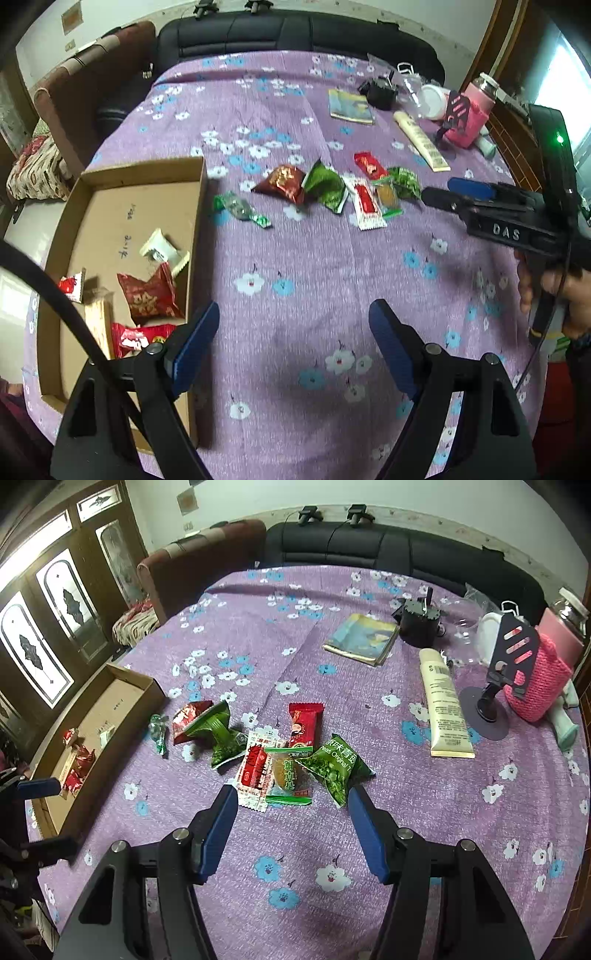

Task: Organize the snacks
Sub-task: 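Move the right gripper to the green pea snack packet and close it, then grasp the clear yellow-green packet with the left gripper, then carry both packets into the cardboard box and open both grippers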

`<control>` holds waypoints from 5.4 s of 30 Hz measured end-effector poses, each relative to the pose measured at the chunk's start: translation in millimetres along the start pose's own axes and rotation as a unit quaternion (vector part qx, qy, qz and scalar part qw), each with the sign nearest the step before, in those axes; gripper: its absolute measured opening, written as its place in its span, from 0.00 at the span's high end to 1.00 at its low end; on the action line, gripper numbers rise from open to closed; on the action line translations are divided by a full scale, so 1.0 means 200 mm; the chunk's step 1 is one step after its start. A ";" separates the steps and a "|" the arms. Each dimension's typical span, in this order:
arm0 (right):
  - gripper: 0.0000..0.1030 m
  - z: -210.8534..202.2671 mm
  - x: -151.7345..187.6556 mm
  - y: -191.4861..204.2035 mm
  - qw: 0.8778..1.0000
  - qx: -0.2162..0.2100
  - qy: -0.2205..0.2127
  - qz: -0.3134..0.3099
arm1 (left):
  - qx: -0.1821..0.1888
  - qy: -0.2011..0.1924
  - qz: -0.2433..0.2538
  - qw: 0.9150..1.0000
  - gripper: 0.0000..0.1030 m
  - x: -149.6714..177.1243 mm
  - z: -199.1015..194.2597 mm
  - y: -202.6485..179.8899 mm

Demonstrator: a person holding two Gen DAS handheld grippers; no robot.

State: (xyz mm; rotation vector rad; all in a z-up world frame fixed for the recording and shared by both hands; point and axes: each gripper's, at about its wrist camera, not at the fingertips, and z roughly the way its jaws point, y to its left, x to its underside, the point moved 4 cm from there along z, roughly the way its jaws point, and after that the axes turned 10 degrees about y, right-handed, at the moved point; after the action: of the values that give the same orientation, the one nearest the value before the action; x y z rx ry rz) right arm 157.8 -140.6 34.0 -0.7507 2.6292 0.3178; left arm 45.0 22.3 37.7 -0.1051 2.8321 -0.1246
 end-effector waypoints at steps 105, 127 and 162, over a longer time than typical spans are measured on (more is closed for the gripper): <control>0.55 -0.30 0.39 -0.57 0.979 0.037 -0.089 0.177 | -0.024 0.016 -0.069 0.997 0.67 -0.64 0.67 -0.56; 0.55 -0.30 0.21 -0.20 0.992 0.017 -0.089 0.087 | 0.040 -0.043 -0.036 0.998 0.77 -0.33 0.15 -0.34; 0.47 0.31 -0.36 1.42 0.971 -0.099 0.066 -0.206 | -0.007 0.016 -0.221 0.975 0.76 0.16 0.00 0.91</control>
State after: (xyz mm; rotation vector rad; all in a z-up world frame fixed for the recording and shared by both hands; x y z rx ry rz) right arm 77.1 148.4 40.3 -1.4000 2.4999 0.4236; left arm 4.3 200.7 10.3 -0.7414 2.7919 -0.2037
